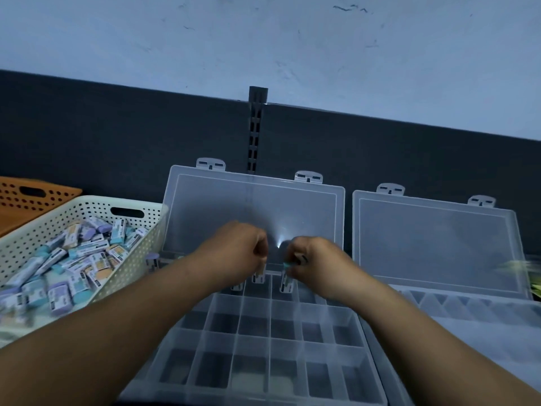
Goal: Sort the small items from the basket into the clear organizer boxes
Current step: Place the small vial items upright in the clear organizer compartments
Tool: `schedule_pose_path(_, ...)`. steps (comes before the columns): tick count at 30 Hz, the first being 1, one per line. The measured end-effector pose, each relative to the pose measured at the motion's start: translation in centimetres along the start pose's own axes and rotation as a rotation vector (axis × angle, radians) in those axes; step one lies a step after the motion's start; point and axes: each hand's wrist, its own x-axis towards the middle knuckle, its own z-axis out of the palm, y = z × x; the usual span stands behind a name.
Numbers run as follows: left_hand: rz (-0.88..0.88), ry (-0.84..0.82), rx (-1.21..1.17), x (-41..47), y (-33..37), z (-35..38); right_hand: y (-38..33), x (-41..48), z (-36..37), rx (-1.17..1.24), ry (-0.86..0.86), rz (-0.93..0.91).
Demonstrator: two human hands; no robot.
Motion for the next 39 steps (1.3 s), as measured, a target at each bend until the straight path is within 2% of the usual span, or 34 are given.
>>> schedule_pose_path(7,0.11,0.026,0.234,0.2,-0.9,2.1,0.3,0.1,1.5,-0.064,0.001,0.007)
schedule_pose_path(12,0.119,0.042,0.229,0.2,-1.3,2.5,0.3,0.0,1.8,-0.065,0.042,-0.001)
schedule_pose_path(17,0.093,0.013,0.213,0.1,-1.4,2.5,0.1,0.0,1.2,-0.048,-0.01,0.027)
schedule_pose_path(19,0.061,0.013,0.172,0.0,-1.2,2.1,-0.1,-0.2,0.0,0.13,0.021,0.077)
schedule_pose_path(22,0.05,0.073,0.073,-0.2,-0.2,0.9,-0.5,-0.9,-2.0,0.734,0.092,0.238)
schedule_pose_path(25,-0.001,0.094,-0.322,-0.7,2.3,-0.2,-0.6,-1.4,-3.0,1.357,0.112,0.336)
schedule_pose_path(27,-0.041,-0.012,-0.594,-1.0,4.4,-0.4,-0.6,-1.8,-3.0,1.519,0.093,0.315)
schedule_pose_path(29,-0.064,-0.108,-0.788,-1.1,5.9,-0.2,-0.7,-2.3,-2.8,1.584,0.103,0.285)
schedule_pose_path(31,-0.099,-0.166,-0.933,-1.3,6.9,-0.1,-0.6,-2.8,-2.6,1.622,0.125,0.263)
schedule_pose_path(34,-0.145,-0.133,-1.035,-1.2,7.4,0.0,0.0,-3.5,-2.6,1.584,0.131,0.247)
schedule_pose_path(36,-0.183,-0.065,-1.067,-0.9,7.4,0.1,0.8,-4.1,-2.8,1.397,0.123,0.242)
schedule_pose_path(39,-0.215,0.011,-1.066,-0.4,7.3,0.2,1.7,-4.9,-2.5,0.994,0.097,0.205)
